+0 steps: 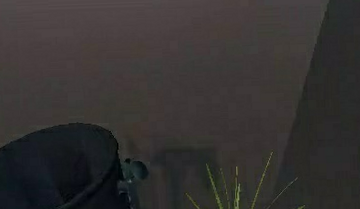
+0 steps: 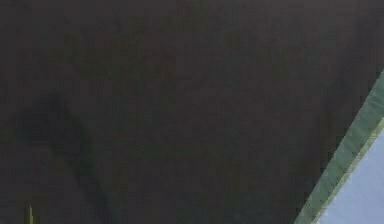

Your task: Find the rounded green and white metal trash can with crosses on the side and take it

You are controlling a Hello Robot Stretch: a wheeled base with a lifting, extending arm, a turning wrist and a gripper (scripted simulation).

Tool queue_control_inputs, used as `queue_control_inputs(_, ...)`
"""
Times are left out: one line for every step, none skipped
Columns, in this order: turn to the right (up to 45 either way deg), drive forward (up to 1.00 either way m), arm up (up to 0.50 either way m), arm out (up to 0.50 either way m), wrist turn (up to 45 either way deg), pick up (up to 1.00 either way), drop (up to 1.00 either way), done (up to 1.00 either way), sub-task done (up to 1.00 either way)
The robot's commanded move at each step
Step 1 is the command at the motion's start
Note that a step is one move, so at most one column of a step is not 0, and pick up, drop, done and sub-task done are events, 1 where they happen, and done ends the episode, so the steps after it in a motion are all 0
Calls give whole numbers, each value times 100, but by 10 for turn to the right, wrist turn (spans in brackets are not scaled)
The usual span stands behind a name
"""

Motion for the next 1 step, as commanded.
queue_control_inputs(-450, 0, 0, 0, 0, 0, 0, 0, 0)
